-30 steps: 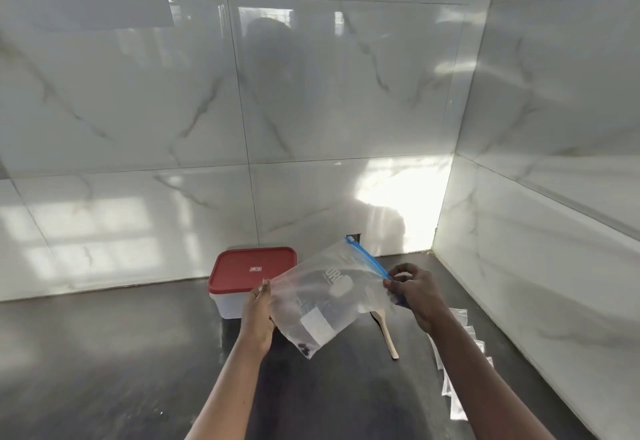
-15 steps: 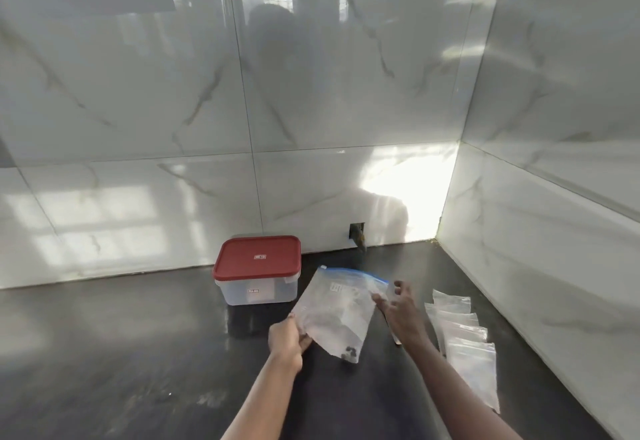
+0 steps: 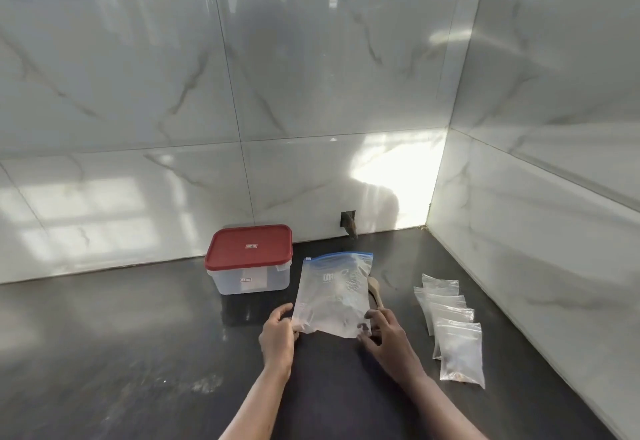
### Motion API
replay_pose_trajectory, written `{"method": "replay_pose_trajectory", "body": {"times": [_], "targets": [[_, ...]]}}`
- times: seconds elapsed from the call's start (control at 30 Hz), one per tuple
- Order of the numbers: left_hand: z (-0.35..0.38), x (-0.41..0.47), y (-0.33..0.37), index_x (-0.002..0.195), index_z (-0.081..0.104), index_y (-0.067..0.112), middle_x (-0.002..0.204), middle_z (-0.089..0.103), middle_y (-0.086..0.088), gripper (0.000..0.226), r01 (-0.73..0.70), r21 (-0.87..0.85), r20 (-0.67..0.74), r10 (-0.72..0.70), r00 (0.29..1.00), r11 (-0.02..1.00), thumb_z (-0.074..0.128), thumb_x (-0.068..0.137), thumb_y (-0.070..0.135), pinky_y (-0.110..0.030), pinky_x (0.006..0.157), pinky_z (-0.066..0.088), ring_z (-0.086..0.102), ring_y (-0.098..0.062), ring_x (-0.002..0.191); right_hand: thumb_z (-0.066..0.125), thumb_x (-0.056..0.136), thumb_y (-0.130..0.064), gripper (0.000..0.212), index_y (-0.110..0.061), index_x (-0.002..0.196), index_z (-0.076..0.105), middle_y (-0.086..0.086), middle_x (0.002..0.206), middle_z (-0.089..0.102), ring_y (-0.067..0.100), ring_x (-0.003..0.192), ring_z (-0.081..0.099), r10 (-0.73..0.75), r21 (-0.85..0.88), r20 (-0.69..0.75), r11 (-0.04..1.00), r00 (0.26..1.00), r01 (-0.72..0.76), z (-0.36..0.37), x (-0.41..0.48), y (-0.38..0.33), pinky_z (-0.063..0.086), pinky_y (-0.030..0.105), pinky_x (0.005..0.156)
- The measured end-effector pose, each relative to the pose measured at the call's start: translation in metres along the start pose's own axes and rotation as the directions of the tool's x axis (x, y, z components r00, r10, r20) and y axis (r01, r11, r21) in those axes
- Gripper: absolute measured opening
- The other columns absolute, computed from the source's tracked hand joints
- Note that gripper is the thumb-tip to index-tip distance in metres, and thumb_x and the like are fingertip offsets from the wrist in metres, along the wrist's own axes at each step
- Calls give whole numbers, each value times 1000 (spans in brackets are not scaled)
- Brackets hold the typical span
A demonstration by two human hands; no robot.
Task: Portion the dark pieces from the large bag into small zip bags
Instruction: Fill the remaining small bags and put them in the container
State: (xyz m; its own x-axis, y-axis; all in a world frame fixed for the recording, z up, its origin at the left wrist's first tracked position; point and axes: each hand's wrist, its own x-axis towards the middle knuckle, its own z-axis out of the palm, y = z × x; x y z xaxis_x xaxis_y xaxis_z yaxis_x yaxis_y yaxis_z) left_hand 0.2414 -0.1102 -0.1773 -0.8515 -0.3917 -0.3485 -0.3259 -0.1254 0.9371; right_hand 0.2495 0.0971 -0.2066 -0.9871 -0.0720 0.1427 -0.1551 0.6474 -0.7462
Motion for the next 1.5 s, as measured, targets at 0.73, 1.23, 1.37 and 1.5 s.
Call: {"method": "replay_pose_trajectory", "body": {"times": [0.73, 1.23, 1.37, 1.5], "targets": [[-4, 7, 16, 97, 75, 15, 84, 73, -2, 21, -321, 283, 31, 326, 945, 904, 63, 84, 3, 1, 61, 41, 62, -3, 65, 69, 68, -5, 19, -11, 73, 52, 6, 68, 55, 28, 50, 57, -225, -341, -366, 935, 903, 95, -5, 17, -11, 29, 24, 44], [-17, 25, 12, 84, 64, 3, 80, 64, -10, 4, 172, 51, 278, -180, 944, 984, 61, 82, 2, -27, 64, 52, 58, -18, 71, 71, 79, -14, 19, -9, 70, 54, 6, 74, 57, 22, 71, 50, 377, 228, -202, 916, 904, -331, -3, 21, -5, 34, 25, 62], [-13, 34, 13, 106, 45, 15, 102, 61, -9, 40, 149, 171, 300, -196, 934, 974, 74, 78, 14, -30, 60, 54, 61, -20, 81, 80, 72, -9, 36, -10, 92, 50, 3, 86, 57, 20, 77, 59, 536, 487, 32, 729, 844, -481, -6, 34, -9, 57, 38, 65], [-8, 47, 19, 120, 48, 2, 107, 67, -14, 45, 180, 138, 410, -221, 885, 974, 70, 81, 9, -35, 68, 54, 66, -26, 88, 75, 69, 9, 47, -13, 99, 46, 5, 86, 60, 16, 67, 58, 577, 460, 329, 594, 748, -660, -19, 47, -14, 51, 27, 49]]}}
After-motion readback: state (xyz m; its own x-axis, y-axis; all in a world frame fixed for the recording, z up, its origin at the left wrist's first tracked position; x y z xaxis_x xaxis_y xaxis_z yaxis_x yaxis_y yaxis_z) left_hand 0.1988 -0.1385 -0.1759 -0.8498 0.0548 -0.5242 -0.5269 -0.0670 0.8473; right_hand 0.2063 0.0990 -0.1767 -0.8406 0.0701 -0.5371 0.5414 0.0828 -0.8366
